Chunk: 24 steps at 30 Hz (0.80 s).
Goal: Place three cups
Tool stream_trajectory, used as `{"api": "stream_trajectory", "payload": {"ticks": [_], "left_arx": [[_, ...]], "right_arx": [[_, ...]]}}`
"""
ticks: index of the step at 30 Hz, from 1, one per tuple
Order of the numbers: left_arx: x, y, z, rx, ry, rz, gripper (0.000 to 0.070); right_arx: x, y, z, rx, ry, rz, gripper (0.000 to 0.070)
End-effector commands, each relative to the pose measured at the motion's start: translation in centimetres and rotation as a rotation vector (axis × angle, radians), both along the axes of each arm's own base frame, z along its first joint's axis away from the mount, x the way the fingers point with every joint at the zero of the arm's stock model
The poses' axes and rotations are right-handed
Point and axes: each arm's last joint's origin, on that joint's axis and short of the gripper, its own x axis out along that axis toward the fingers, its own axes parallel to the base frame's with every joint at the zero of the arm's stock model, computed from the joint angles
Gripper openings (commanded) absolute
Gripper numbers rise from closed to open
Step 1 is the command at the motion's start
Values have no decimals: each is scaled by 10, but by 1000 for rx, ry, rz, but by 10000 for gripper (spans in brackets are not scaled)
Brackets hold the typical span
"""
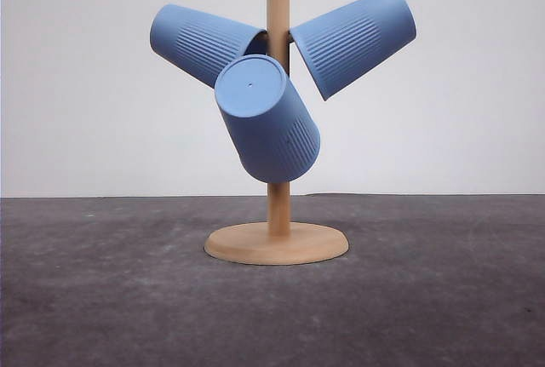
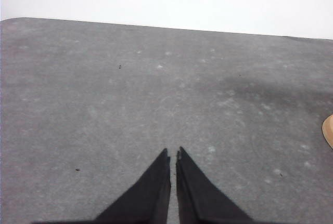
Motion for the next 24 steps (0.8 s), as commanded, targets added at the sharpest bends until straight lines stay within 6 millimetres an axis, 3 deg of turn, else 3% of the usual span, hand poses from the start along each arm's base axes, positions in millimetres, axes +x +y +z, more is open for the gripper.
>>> {"api": "stream_trajectory", "payload": {"ticks": [1, 24], "left_arx": [[1, 0, -4, -3, 5, 2, 0], [1, 0, -4, -3, 5, 2, 0]], "right_arx": [[0, 0, 0, 13, -5, 0, 12], [0, 0, 0, 13, -5, 0, 12]]}}
